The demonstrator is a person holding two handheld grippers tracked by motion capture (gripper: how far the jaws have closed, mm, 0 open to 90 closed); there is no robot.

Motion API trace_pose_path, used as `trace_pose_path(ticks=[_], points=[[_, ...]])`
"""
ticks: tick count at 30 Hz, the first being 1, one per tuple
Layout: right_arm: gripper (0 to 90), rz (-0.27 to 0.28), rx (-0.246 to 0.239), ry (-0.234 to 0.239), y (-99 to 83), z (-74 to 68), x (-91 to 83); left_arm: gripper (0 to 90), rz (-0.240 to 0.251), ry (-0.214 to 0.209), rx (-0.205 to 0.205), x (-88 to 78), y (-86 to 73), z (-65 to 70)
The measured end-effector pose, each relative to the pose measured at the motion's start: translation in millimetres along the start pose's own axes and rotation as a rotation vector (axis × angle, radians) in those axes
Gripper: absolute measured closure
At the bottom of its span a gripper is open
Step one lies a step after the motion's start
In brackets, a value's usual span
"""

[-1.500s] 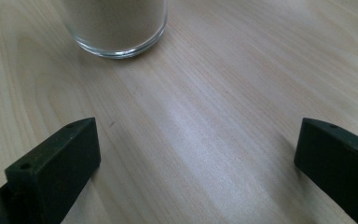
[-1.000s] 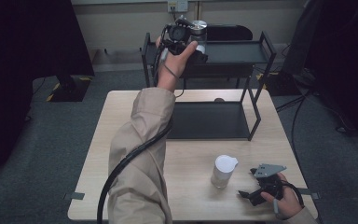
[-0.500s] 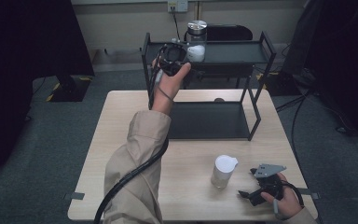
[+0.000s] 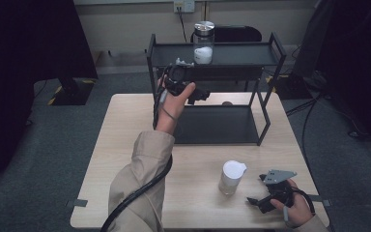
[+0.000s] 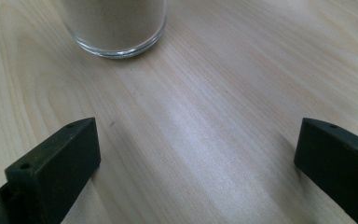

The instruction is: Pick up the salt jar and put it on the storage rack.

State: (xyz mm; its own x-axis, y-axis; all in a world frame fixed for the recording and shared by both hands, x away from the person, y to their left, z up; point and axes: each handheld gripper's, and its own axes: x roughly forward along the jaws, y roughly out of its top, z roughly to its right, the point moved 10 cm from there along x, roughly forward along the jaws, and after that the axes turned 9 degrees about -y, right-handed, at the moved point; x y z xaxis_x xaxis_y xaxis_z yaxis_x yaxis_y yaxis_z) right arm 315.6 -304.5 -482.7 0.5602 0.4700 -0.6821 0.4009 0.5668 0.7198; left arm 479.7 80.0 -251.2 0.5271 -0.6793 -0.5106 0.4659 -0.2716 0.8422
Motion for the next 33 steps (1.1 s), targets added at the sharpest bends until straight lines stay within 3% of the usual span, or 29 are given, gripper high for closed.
trace_pose_path(ticks=[13, 33], points=[[0.0, 0.0, 0.0, 0.0, 0.0, 0.0, 0.0, 2.5, -0.011, -0.032, -0.004, 10.0, -40.3, -4.4], [0.0, 0.001, 0.001, 0.0, -0.1, -0.1, 0.1, 2.5, -0.049, -0.078, -0.052, 24.1, -110.8, -10.7]])
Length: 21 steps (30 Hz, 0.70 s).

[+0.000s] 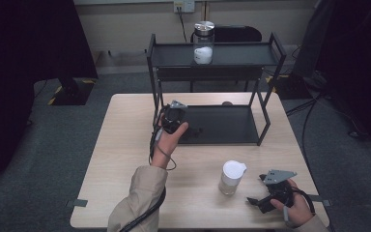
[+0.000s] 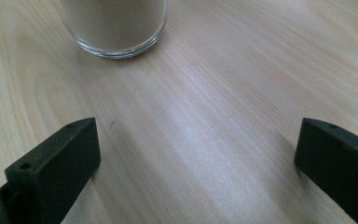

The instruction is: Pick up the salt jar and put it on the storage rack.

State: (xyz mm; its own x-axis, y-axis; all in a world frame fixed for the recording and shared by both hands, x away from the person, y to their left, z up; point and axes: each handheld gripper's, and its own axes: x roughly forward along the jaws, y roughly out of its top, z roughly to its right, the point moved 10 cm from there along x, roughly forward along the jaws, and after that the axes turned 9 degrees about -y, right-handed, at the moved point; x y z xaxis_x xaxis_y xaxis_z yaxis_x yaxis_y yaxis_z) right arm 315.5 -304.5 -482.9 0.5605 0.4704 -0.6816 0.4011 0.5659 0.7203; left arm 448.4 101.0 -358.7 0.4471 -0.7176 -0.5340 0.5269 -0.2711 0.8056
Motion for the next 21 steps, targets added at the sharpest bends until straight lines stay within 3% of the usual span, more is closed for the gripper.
trace_pose_path(ticks=[21], points=[[0.0, 0.0, -0.001, 0.0, 0.0, 0.0, 0.0, 2.4, -0.026, -0.002, -0.032, 4.3, -61.3, -0.8]])
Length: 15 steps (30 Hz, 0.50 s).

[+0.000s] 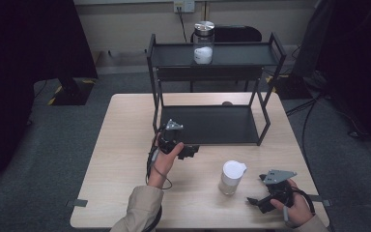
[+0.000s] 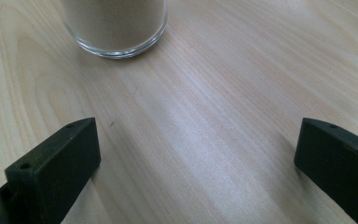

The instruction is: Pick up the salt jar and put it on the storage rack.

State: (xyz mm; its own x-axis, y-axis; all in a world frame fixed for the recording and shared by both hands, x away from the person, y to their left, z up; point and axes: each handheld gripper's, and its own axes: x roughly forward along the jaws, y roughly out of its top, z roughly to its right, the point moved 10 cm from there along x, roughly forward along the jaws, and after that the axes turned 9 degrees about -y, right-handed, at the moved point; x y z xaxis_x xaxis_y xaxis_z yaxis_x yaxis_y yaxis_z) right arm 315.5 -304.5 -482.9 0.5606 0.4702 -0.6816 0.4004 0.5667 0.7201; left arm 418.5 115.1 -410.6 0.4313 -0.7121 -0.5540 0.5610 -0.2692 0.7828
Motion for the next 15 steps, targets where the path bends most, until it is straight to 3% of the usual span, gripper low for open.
trace_pose_path(ticks=[15], points=[[0.0, 0.0, 0.0, 0.0, 0.0, 0.0, 0.0, 2.4, -0.006, 0.017, -0.028, -7.2, -30.8, -5.7]])
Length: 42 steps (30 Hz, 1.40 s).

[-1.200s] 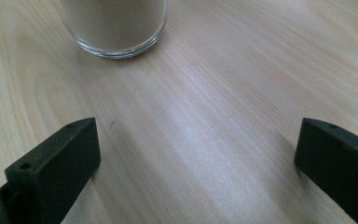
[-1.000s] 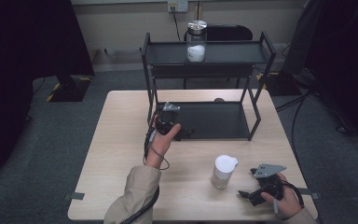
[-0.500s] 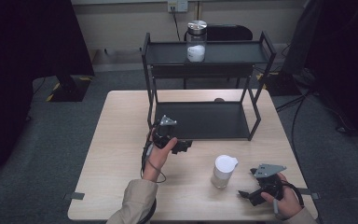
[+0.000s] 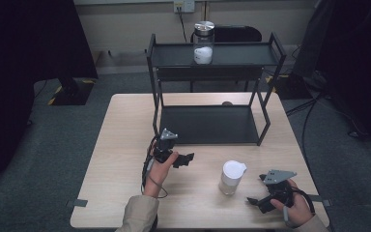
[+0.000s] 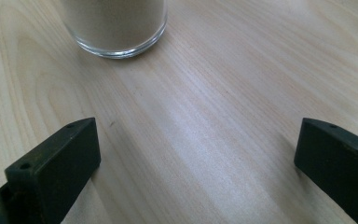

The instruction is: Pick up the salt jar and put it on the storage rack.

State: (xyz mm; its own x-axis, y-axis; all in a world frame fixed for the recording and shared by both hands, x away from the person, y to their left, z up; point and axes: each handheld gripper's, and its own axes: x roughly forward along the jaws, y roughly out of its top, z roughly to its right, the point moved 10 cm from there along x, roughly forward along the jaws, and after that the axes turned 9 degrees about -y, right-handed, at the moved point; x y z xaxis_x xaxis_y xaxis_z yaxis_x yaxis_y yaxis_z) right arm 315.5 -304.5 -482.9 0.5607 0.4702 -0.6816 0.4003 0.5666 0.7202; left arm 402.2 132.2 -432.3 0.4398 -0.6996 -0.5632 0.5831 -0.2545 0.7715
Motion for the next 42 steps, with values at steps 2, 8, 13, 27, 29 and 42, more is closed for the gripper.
trace_pose_path(ticks=[2, 8, 13, 27, 29, 42], points=[[0.0, 0.0, 0.0, 0.0, 0.0, 0.0, 0.0, 2.4, -0.002, 0.005, -0.004, -0.5, -4.4, -0.9], [0.0, 0.001, -0.001, 0.0, 0.0, 0.0, 0.0, 2.4, -0.008, 0.013, -0.015, -1.2, -17.1, -3.0], [0.0, 0.001, -0.001, 0.0, 0.0, 0.0, 0.0, 2.4, -0.028, 0.038, 0.002, -3.3, -25.4, -3.3], [0.0, 0.0, 0.0, -0.001, 0.1, -0.1, 0.0, 2.4, -0.113, 0.143, 0.04, -9.4, -50.0, -2.7], [0.0, 0.0, 0.0, -0.001, 0.1, 0.0, 0.1, 2.1, -0.137, 0.159, 0.054, -9.7, -52.2, -2.9], [0.0, -0.001, 0.002, -0.003, 0.8, -0.1, 0.7, 0.0, -0.12, 0.207, 0.072, -11.8, -72.5, -6.3]])
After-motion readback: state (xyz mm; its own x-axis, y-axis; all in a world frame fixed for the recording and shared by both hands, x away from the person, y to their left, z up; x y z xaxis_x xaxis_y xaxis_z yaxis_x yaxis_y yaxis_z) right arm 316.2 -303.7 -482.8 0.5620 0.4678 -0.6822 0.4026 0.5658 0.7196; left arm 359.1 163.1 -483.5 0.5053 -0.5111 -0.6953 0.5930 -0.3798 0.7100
